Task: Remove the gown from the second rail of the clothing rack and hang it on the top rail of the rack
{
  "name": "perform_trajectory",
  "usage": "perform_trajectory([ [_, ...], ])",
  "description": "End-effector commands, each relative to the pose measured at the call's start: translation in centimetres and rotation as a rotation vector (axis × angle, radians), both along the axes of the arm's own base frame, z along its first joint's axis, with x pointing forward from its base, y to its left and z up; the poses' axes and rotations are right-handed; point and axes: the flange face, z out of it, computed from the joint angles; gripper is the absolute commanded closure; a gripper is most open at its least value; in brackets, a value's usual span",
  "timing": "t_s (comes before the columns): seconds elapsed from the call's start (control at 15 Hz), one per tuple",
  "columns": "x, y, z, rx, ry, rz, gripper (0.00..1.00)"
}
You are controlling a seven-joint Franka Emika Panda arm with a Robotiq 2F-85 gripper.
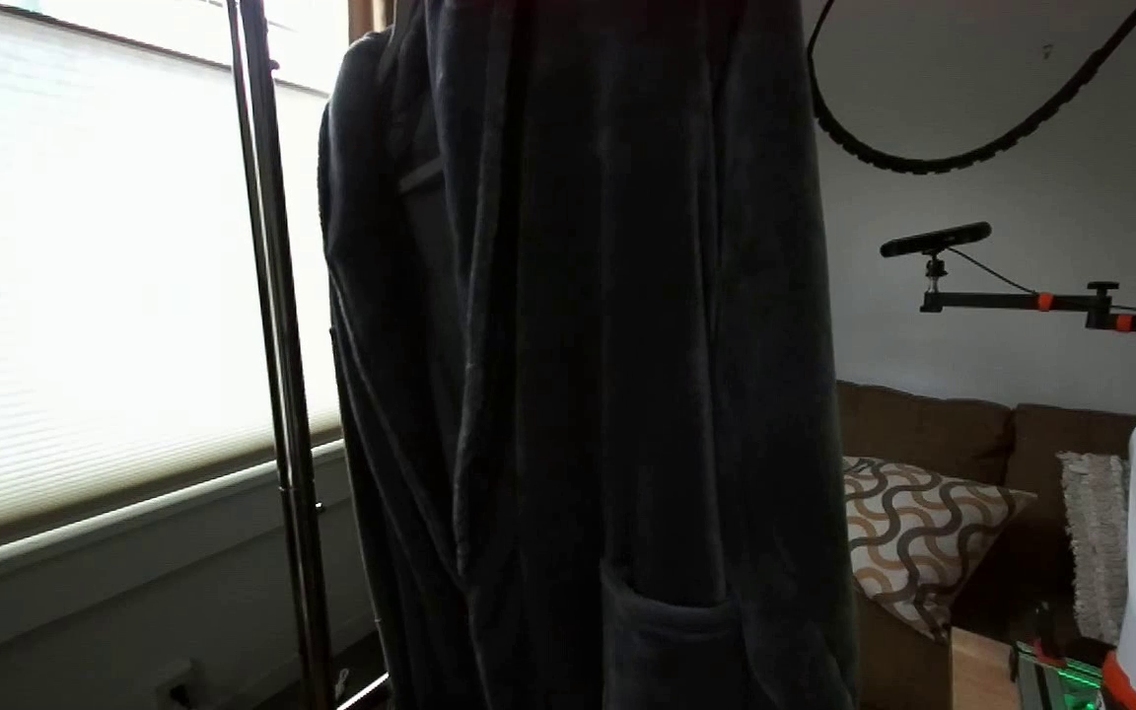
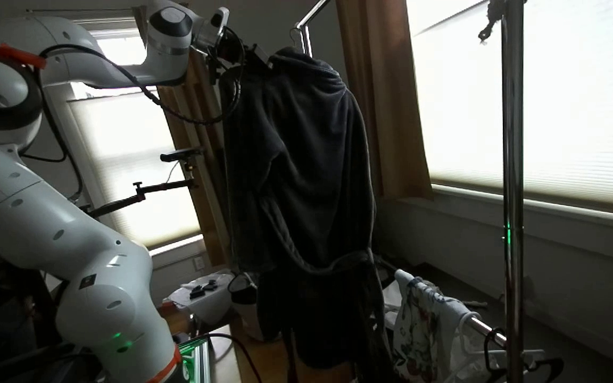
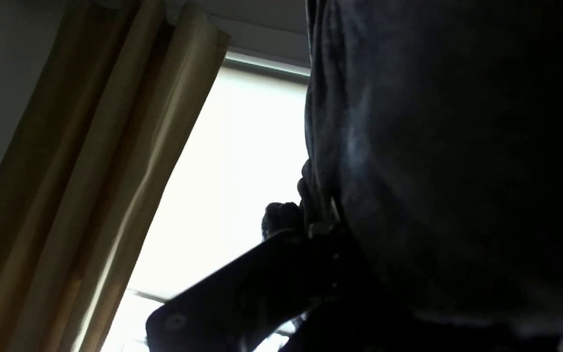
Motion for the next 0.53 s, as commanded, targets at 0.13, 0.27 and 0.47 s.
perform_trajectory([
  [0.13,-0.2,-2.0,6.1,0.03,-0.164,-0.076,0.99],
  [0.27,-0.5,-3.4,8.1,0.058,-0.212,-0.11,0.99],
  [0.47,0.7,-4.2,10.1,0.064,-0.241,-0.1,0.99],
])
